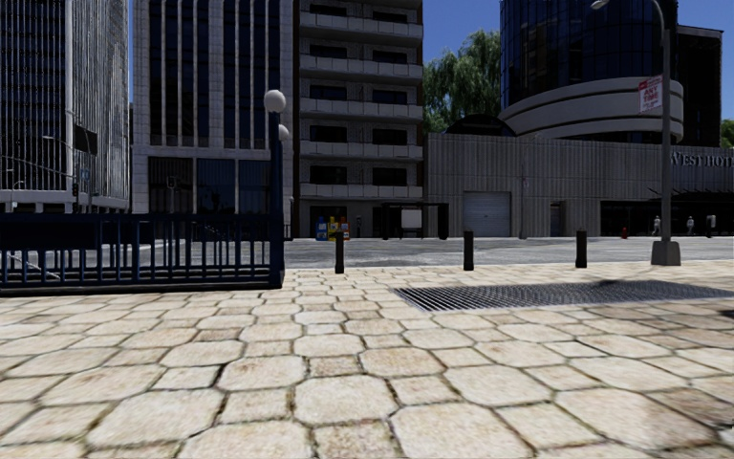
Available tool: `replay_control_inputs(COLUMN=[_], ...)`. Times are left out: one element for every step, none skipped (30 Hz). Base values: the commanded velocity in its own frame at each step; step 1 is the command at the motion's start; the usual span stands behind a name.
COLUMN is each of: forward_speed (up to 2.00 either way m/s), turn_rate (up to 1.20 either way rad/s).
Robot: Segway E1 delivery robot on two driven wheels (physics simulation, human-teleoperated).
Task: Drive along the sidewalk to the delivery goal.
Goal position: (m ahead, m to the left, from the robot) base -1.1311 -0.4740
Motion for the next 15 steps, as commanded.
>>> replay_control_inputs(forward_speed=[0.00,0.00,0.00,0.00,0.00,0.00,0.00,0.00,0.00,0.00,0.00,0.00,0.00,0.00,0.00], turn_rate=[0.00,0.00,0.00,0.00,0.00,0.00,0.00,0.00,0.00,0.00,0.00,0.00,0.00,0.00,0.00])
